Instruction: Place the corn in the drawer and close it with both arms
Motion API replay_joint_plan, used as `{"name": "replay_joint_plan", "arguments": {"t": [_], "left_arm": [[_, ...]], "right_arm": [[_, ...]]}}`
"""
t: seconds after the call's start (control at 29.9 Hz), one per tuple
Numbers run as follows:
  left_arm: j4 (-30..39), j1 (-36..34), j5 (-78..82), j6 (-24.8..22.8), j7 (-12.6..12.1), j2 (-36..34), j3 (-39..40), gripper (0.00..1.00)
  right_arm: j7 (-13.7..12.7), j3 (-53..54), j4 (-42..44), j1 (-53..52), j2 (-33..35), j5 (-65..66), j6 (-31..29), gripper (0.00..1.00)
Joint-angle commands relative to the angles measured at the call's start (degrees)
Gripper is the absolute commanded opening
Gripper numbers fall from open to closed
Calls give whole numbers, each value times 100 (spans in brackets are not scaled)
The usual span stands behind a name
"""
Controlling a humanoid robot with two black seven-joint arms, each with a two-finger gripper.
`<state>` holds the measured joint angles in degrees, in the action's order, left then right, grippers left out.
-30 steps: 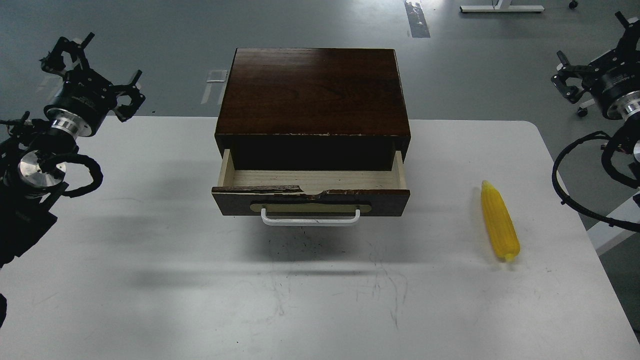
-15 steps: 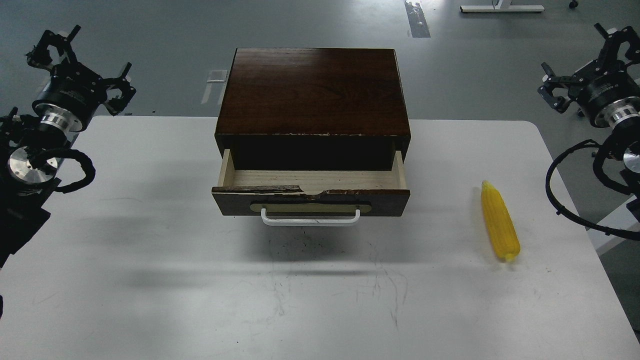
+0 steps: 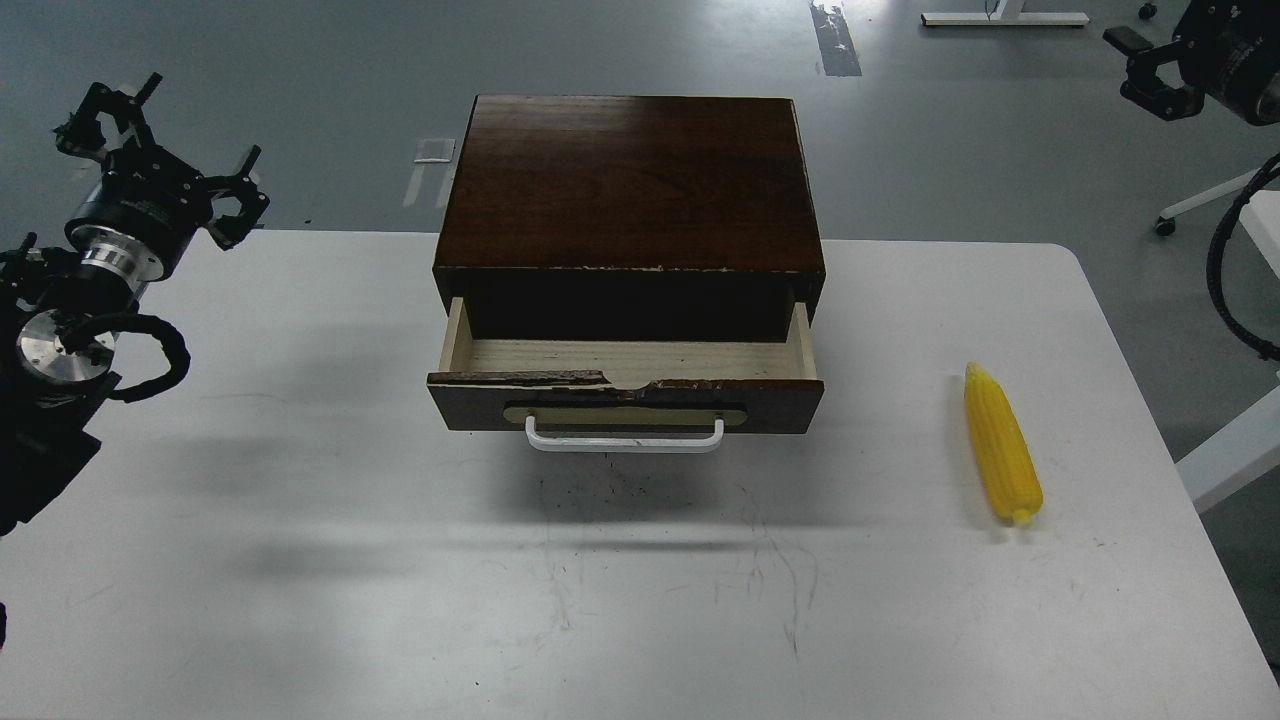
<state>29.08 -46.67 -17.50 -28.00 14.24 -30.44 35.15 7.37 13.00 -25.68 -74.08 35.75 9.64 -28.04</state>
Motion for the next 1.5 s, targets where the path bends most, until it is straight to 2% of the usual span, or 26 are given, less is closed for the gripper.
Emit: {"name": "replay_joint_plan", "arguments": {"t": [0.0, 0.1, 0.17, 0.27, 0.37, 0.53, 0.9, 1.17, 1.3, 1.37, 1.4, 1.47], "left_arm": [[1, 9, 1, 0, 0, -23, -8, 98], [1, 18, 1, 0, 0, -41, -8, 98], [1, 18, -7, 0, 0, -102, -8, 98], [1, 18, -7, 0, 0, -128, -8, 98], [1, 18, 1, 0, 0, -190, -8, 98], [1, 53, 1, 0, 0, -234, -8, 98], [1, 264, -43, 0, 17, -304, 1, 98], [1, 370, -34, 0, 9, -304, 10, 98], [1, 370, -16, 0, 9, -295, 10, 98], [1, 370, -16, 0, 9, -295, 10, 98], [1, 370, -16, 0, 9, -304, 10, 98], [1, 361, -16, 0, 9, -295, 10, 98]], "right_arm": [[-33, -359, -418, -343, 29, 1064, 4, 100], [-60, -579, -1217, -422, 353, 1802, 4, 100], [-217, -701, -2103, -423, 678, 2757, 4, 100], [-437, -859, -2956, -309, 907, 3786, 4, 100], [-490, -1219, -3529, -98, 1118, 4509, 4, 100], [-745, -1668, -3820, 192, 1136, 4792, 4, 100], [-754, -1774, -3865, 851, 1128, 5979, 4, 100], [-719, -1739, -3689, 1563, 1092, 5988, 4, 88], [-719, -1730, -3654, 1722, 1075, 5988, 27, 77], [-701, -1695, -3663, 1810, 1075, 5970, 62, 68], [-693, -1678, -3672, 1827, 1075, 5962, 62, 59], [-684, -1608, -3672, 1827, 1075, 5944, 62, 49]]}}
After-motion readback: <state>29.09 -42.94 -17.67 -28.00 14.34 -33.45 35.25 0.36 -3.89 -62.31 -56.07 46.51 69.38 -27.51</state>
